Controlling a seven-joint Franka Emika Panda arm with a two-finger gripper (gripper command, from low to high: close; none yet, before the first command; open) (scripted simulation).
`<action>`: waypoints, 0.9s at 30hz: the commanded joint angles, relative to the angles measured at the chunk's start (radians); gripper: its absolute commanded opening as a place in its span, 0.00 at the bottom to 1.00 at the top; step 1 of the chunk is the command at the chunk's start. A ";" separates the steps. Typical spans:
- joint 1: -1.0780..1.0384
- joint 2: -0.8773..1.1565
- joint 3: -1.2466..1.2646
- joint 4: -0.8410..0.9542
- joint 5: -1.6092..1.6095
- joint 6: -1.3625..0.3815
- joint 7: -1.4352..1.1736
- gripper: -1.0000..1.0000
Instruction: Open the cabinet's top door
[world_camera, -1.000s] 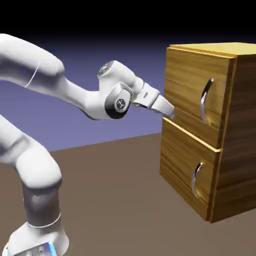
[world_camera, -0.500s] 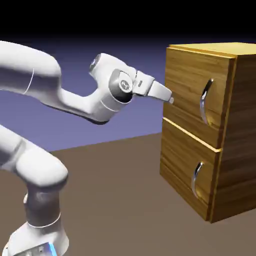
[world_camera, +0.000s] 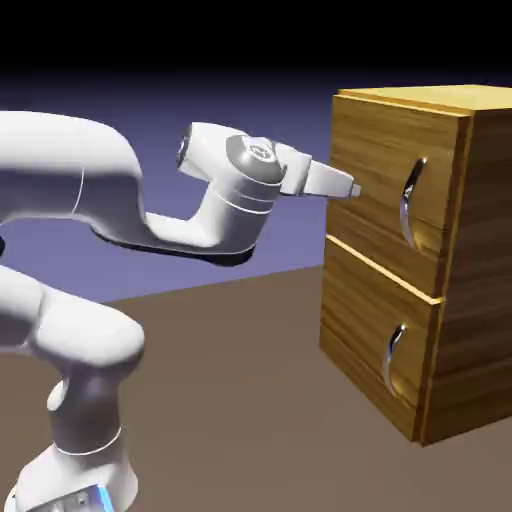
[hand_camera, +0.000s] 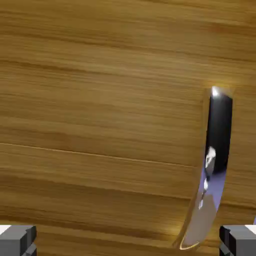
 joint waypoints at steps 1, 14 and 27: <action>0.016 -0.007 -0.017 0.006 -0.044 -0.004 0.031 0.50; 0.223 -0.104 -0.241 0.080 -0.609 -0.062 0.428 0.50; 0.485 -0.117 -0.451 0.234 -0.949 -0.111 0.661 0.50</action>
